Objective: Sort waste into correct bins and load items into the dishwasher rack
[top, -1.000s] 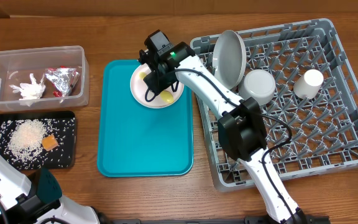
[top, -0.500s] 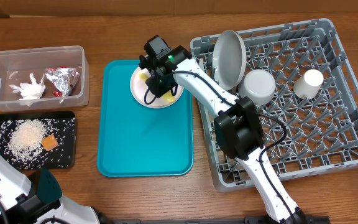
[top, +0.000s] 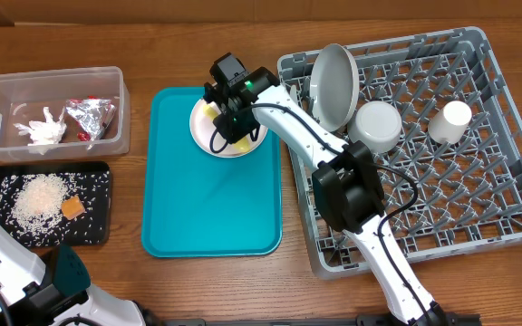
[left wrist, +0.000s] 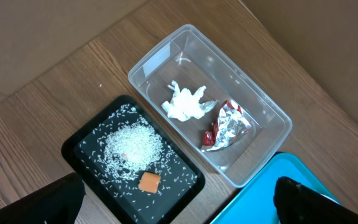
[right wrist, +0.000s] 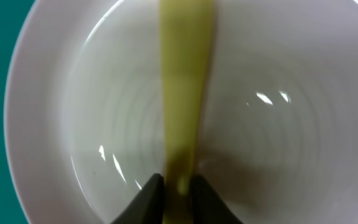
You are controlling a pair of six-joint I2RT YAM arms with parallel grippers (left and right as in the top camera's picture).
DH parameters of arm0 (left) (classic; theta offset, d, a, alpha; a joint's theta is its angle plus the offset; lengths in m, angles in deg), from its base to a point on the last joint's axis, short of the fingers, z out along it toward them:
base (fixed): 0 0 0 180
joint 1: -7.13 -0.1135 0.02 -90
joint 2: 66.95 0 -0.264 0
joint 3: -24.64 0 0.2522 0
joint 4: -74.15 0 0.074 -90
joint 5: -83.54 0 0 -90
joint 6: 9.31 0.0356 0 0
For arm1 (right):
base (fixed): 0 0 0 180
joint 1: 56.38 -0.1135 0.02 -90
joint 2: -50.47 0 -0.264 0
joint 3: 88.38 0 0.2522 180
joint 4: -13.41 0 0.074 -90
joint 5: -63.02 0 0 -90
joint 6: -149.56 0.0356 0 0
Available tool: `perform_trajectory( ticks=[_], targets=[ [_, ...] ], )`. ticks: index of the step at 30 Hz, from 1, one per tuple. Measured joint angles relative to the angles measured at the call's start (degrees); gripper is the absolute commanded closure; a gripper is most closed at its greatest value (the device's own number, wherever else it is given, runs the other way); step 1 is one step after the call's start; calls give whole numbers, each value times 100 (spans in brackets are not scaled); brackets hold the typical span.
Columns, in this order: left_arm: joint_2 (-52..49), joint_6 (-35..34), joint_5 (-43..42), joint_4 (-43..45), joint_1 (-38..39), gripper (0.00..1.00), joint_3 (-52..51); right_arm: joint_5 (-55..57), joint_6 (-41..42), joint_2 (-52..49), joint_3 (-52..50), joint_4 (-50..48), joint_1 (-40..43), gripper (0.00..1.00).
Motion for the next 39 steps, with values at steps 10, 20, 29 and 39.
perform_trajectory(
  ticks=[10,20,29,39],
  targets=[
    [0,0,0,2,0,0,0,2,44,46,2,-46,-114,96],
    [0,0,0,0,0,0,0,299,28,57,-4,463,-162,38],
    [0,2,0,0,0,0,0,520,26,76,22,1252,-184,62],
    [0,2,0,0,0,0,0,654,33,76,20,1134,-184,81]
  ],
)
